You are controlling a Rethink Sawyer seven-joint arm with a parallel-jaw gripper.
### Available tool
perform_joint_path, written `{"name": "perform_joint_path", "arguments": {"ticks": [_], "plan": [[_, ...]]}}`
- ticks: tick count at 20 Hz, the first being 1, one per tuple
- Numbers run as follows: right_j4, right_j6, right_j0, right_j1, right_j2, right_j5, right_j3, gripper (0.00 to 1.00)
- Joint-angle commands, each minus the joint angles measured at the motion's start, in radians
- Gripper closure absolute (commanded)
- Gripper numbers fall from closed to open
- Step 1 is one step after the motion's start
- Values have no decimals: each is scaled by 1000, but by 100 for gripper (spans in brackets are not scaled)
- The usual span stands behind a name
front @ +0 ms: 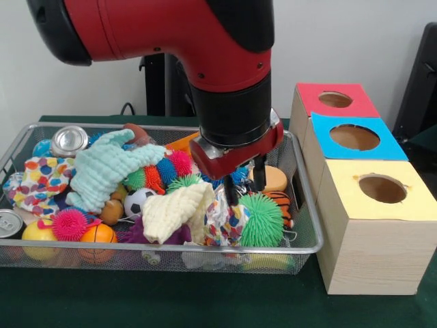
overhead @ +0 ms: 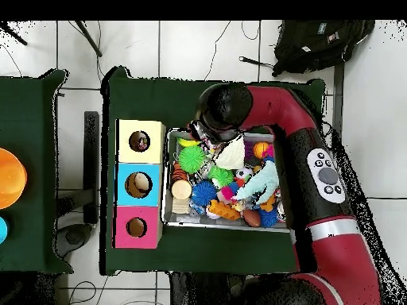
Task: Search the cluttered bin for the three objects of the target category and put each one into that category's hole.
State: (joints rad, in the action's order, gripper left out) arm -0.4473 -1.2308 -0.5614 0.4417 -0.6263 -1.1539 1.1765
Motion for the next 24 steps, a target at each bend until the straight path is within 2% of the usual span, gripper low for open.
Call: {"name": "perform_joint_path", "arguments": {"ticks": [1,9,24], "plan": [[-18,71,11,-41,33,-103,-89,0],[-34,100,17,-53,36,-145,-145,0],[-67,115,19,-117,58,-93,-197,0]]}}
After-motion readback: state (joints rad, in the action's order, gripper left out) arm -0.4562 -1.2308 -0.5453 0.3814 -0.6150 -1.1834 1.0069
